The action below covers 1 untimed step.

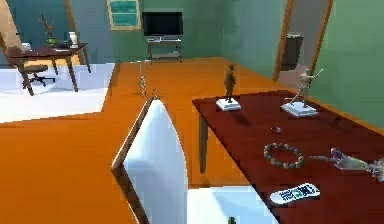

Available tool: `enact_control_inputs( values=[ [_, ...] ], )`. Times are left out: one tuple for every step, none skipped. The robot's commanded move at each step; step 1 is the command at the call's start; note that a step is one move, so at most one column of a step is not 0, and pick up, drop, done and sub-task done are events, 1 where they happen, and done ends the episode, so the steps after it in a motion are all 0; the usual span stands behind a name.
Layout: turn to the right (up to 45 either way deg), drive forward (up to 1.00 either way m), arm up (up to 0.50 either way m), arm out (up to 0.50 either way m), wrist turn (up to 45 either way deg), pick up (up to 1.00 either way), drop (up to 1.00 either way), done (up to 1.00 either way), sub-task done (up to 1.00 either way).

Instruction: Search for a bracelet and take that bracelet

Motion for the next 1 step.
enact_control_inputs(
  values=[
    [-45.0,0.00,0.00,0.00,0.0,0.00,0.00,0.00,0.00]
  ],
)
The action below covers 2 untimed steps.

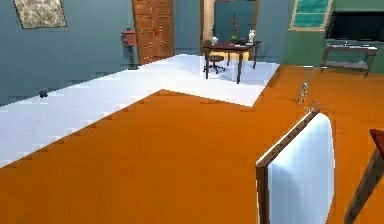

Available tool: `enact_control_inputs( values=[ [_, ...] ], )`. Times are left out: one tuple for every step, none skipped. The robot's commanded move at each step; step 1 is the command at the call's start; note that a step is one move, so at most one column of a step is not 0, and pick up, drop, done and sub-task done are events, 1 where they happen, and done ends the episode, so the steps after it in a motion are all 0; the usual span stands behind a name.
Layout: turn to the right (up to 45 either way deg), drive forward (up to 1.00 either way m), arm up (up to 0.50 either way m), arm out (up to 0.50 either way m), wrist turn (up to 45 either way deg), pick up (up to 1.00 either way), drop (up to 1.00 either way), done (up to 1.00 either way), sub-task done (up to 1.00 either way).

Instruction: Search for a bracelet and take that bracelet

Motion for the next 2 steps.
enact_control_inputs(
  values=[
    [-15.0,0.00,0.00,0.00,0.0,0.00,0.00,0.00,0.00],
    [45.0,0.00,0.00,0.00,0.0,0.00,0.00,0.00,0.00]
  ],
)
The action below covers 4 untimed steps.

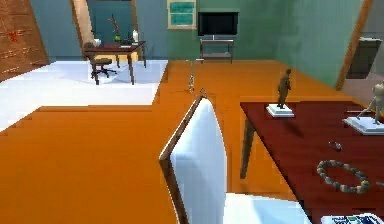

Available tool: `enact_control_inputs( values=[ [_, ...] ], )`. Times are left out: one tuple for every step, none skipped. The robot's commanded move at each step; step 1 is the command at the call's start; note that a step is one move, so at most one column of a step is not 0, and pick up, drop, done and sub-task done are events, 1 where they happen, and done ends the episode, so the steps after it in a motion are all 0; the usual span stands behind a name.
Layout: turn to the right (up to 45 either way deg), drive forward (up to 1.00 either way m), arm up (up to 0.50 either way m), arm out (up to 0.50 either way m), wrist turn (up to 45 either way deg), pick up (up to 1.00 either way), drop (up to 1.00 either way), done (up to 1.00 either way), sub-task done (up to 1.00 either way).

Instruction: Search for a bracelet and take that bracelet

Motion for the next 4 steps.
enact_control_inputs(
  values=[
    [27.0,0.00,0.00,0.00,0.0,0.00,0.00,0.00,0.00],
    [0.0,0.25,0.00,0.00,0.0,0.00,0.00,0.00,0.00],
    [-45.0,0.00,0.00,0.00,0.0,0.00,0.00,0.00,0.00],
    [-21.0,0.00,0.00,0.00,0.0,0.00,0.00,0.00,0.00]
  ],
)
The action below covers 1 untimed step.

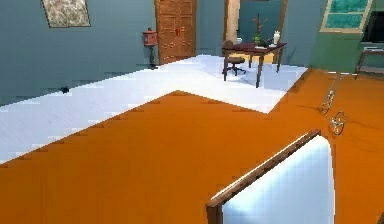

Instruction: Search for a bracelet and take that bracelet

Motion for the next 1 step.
enact_control_inputs(
  values=[
    [0.0,0.00,0.50,0.00,0.0,0.00,0.00,0.00,0.00]
  ],
)
